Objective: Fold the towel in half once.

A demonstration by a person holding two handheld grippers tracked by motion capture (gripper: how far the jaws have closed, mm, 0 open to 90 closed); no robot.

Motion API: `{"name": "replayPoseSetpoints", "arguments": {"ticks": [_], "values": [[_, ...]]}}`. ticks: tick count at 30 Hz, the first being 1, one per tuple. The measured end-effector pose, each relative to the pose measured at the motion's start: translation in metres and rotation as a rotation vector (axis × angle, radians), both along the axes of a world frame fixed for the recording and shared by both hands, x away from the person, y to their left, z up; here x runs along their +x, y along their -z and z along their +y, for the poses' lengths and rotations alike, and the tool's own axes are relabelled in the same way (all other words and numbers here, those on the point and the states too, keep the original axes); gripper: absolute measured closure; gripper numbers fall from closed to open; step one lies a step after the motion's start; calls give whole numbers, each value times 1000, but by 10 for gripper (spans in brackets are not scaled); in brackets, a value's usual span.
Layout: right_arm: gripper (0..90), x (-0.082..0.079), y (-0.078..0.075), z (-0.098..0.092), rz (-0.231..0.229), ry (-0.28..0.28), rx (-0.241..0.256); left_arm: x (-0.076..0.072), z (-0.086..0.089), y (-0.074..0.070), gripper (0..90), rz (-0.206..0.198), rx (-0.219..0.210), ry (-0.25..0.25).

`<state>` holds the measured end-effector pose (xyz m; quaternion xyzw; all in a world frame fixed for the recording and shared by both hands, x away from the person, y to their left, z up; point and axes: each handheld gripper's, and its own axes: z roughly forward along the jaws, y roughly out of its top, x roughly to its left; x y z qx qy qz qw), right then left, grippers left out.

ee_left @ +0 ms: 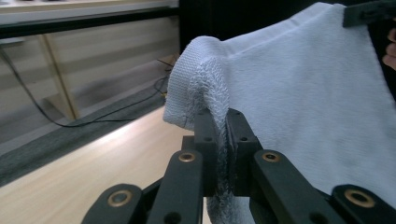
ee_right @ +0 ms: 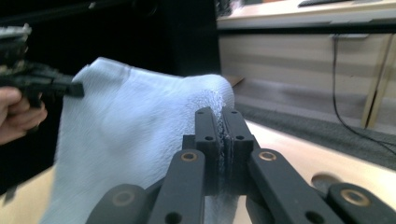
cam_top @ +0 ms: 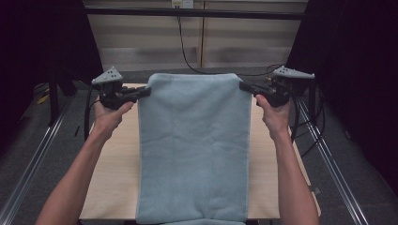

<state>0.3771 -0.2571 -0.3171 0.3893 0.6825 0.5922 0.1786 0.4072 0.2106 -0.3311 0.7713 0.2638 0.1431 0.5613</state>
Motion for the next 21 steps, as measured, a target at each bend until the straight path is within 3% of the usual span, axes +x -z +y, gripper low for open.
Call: {"name": "replayPoseSetpoints", "arguments": {"ticks": [3, 7, 9, 10, 11, 13, 15, 17, 19, 21], "values": [[869, -26, 11, 1, 8, -39, -35, -24, 0, 9, 852, -9, 16, 33], [869, -67, 25, 0, 23, -99, -32, -58, 8, 22, 852, 8, -20, 85], [869, -88, 33, 1, 41, -115, -51, -76, 13, 32, 853, 12, -27, 86], [869, -98, 39, 1, 59, -137, -45, -82, 13, 36, 852, 13, -15, 89], [869, -103, 43, 2, 67, -145, -57, -89, 13, 43, 852, 7, 29, 76], [869, -116, 57, 6, 100, -172, -61, -99, 14, 63, 851, 79, 13, 93], [868, -127, 77, 12, 141, -194, -82, -110, 13, 83, 851, 105, 74, 98], [869, -136, 99, 18, 204, -205, -111, -119, 15, 100, 852, 155, 86, 104], [868, -145, 113, 19, 246, -208, -146, -128, 20, 109, 852, 183, 89, 88], [869, -156, 120, 15, 269, -202, -142, -139, 24, 113, 852, 192, 112, 90]]}}
